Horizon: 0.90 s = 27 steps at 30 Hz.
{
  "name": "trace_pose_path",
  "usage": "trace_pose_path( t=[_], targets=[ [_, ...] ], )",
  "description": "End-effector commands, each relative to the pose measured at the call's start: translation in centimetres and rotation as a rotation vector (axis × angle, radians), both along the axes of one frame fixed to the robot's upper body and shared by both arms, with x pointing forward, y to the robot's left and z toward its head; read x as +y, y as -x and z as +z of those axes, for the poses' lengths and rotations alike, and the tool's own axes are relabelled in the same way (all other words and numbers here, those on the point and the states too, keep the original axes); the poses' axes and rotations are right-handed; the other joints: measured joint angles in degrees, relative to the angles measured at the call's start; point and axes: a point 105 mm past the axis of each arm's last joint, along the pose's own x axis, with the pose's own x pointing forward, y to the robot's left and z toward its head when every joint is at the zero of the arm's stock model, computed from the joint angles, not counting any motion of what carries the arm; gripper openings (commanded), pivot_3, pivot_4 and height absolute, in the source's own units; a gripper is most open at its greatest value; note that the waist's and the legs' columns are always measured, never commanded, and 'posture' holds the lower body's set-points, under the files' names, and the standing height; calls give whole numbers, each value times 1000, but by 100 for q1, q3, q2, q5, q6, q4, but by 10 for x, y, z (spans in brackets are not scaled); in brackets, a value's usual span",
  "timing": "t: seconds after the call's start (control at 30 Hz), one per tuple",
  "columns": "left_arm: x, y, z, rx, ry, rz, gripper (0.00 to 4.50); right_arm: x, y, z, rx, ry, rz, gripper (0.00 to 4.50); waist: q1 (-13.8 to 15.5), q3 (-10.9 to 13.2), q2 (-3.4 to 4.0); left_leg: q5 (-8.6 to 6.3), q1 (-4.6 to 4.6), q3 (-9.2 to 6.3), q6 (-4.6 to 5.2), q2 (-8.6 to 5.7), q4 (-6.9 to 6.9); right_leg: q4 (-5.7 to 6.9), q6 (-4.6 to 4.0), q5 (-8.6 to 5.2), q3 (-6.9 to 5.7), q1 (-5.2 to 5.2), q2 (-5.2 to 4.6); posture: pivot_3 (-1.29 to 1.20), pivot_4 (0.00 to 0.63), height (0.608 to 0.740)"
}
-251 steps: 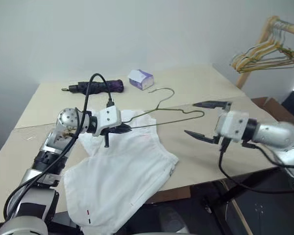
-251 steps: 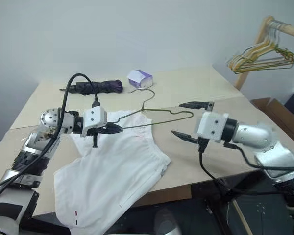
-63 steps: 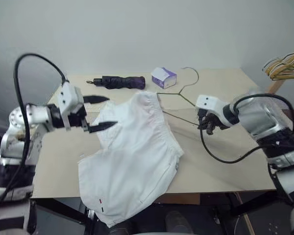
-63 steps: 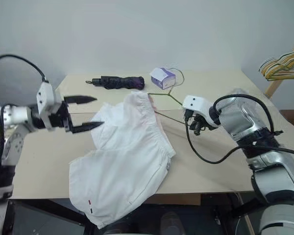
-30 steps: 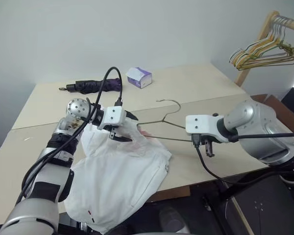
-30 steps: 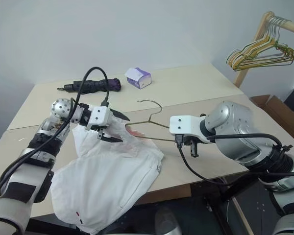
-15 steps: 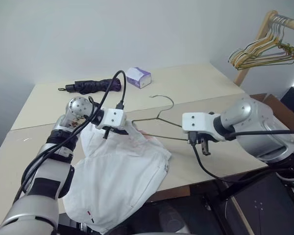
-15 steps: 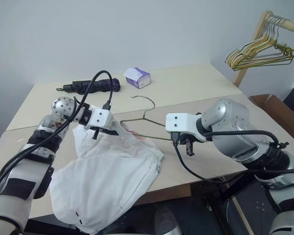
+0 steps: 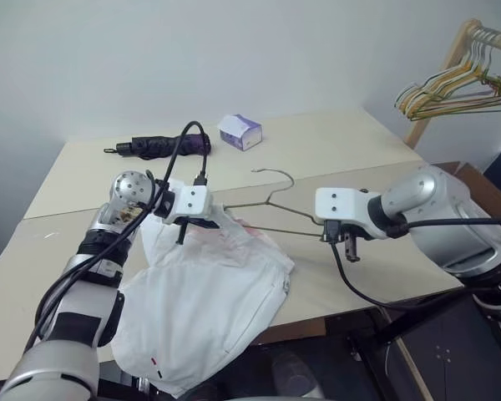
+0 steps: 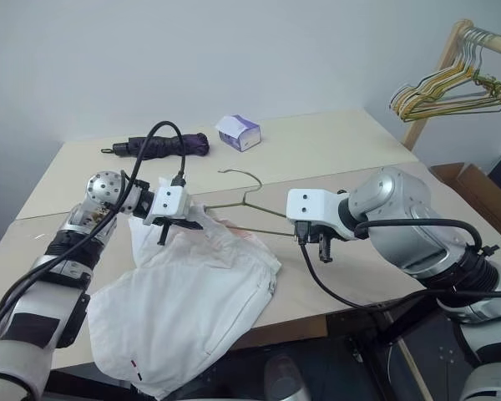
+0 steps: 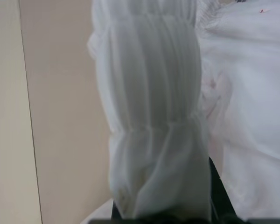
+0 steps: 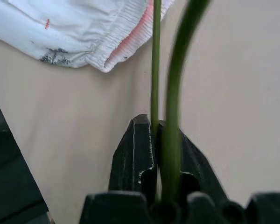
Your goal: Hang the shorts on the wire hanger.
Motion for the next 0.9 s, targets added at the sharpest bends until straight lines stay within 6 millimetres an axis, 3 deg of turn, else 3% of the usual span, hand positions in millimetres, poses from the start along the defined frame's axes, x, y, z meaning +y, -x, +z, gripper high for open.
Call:
trace_pose_path(
  t=[0.03, 0.2, 0.3, 0.47, 0.6, 0.77, 0.9],
  targets=[
    [-1, -2, 20, -40, 65, 6, 0, 3, 0, 16, -64, -37, 21, 1771, -10, 0, 0, 0, 0, 0, 0, 0, 0, 1, 0, 0, 0, 0, 0, -398, 0, 740],
    [0, -1, 21, -16, 85, 11, 0, -5, 0, 15, -57, -46, -22, 3406, -50, 0, 0, 0, 0, 0, 0, -1, 0, 2, 0, 0, -1, 1, -1, -409, 0, 740],
    [3, -2, 23, -2, 99, 30, 0, -21, -6, 23, -83, -69, -110, 4401, -82, 0, 0, 0, 0, 0, 0, -1, 0, 4, -1, 1, 0, 0, -2, -413, 0, 740],
    [11, -2, 22, 19, 107, 63, 0, -63, -13, 62, -191, -159, -313, 4458, -105, 0, 0, 0, -1, 0, 0, -2, 0, 6, -6, 4, -1, 1, -4, -417, 0, 740],
    [14, -1, 21, 29, 106, 74, 0, -80, -6, 84, -229, -248, -387, 4458, -127, -1, -2, 0, 0, 3, 1, 0, -1, 16, -10, 6, -2, 3, -6, -429, 0, 740],
    [14, -5, 21, 28, 126, 107, 0, -95, 4, 90, -241, -386, -463, 4458, -147, -2, -3, -1, 0, 7, 1, 0, 0, 10, -7, 4, -3, 16, -12, -441, 0, 740],
    [13, -9, 23, 23, 149, 130, 0, -87, 26, 68, -158, -484, -451, 4458, -133, -4, -7, -1, -3, 5, 2, 1, 0, 16, -9, 5, -6, 17, -10, -441, 0, 740]
  ],
)
